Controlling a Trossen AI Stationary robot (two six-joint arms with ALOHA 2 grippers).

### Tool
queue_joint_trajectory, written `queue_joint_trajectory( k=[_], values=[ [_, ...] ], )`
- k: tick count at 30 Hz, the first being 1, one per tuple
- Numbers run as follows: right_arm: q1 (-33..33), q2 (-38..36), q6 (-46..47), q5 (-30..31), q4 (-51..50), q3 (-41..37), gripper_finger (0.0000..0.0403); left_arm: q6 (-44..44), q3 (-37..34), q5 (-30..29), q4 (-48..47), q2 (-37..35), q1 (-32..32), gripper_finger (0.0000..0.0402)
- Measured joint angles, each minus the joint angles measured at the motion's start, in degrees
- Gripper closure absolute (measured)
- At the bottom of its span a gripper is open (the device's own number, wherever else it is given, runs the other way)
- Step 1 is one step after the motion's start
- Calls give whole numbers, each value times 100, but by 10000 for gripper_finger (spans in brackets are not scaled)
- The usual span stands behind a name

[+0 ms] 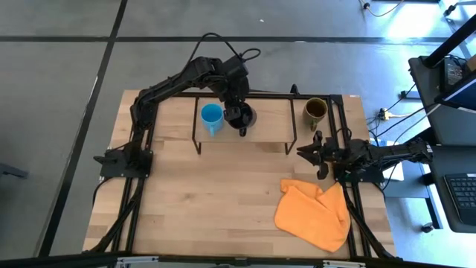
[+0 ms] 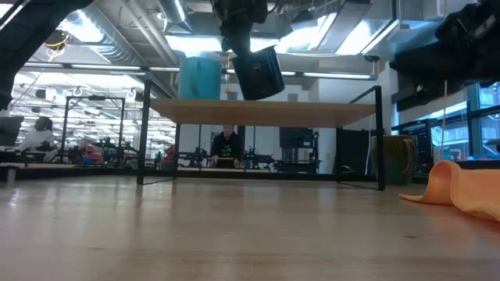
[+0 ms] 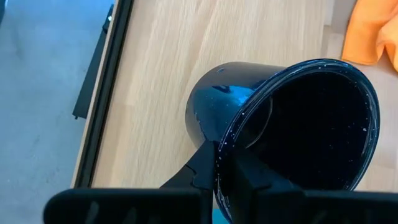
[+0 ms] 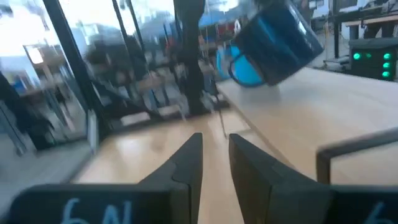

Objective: Stack small to large cups/mugs on shelf
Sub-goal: Put the dark blue mug on the shelf

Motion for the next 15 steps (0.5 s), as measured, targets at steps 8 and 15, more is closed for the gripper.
queue_joint_trajectory(
  k=[8,15],
  values=[
    [-72,18,1443,814,1834,0,322,-32,0,2,-4,0,0,387],
    [-196,660,657,608,2114,1041,322,-37,-1,-14,42,0,10,386]
  ],
)
